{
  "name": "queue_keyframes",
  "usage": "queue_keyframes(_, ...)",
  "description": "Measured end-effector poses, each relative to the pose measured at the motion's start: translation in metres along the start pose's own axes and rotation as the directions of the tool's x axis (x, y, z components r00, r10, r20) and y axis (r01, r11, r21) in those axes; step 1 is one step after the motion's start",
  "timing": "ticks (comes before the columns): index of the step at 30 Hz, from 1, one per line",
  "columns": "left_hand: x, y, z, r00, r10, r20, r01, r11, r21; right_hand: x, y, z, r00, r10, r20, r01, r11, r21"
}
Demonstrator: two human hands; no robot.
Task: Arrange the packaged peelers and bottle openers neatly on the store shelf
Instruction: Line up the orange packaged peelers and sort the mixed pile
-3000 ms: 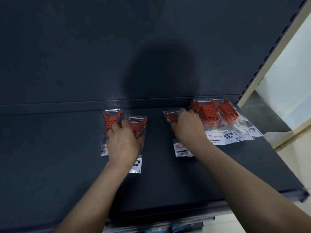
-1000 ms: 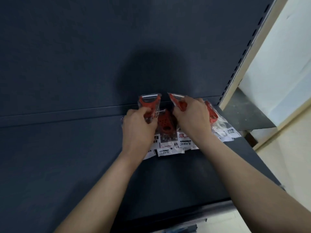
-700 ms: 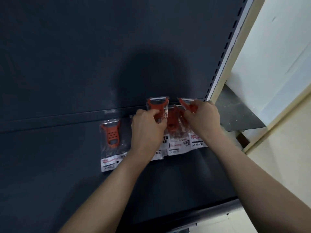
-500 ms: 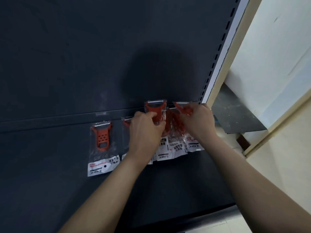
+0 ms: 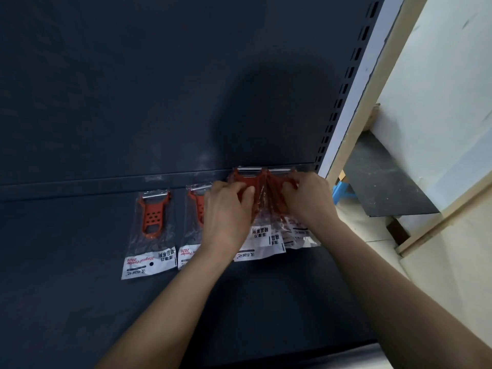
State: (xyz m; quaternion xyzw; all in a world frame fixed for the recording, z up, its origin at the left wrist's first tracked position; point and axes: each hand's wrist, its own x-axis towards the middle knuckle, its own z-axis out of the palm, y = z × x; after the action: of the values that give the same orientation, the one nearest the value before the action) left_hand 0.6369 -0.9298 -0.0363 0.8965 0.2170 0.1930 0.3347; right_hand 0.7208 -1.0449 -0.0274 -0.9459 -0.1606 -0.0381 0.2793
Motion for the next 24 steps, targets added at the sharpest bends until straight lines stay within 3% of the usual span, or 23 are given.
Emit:
queue_keyframes(10, 0.002, -0.003, -0.006, 1.0, -0.006, -0.012, 0.006, 0.999, -0.051, 0.004, -0.004, 0.001, 0.998, 0.043, -0.04, -0.042, 0.998, 0.044)
queue_keyframes(15, 0.004, -0.023, -0.027, 0.993, -0.05, -0.104, 0.047, 0.999, -0.025, 0.004, -0.015, 0.002, 0.994, -0.014, -0.105, 0.005, 0.996, -0.089)
queue_keyframes(20, 0.003, -0.058, -0.054, 0.983, -0.094, -0.158, 0.104, 0.993, 0.058, -0.005, -0.047, 0.006, 0.984, -0.162, -0.077, 0.158, 0.986, -0.053)
queue_keyframes(24, 0.001, -0.083, -0.069, 0.98, -0.13, -0.148, 0.149, 0.981, 0.121, -0.019, -0.081, 0.021, 0.948, -0.317, 0.031, 0.318, 0.947, -0.032)
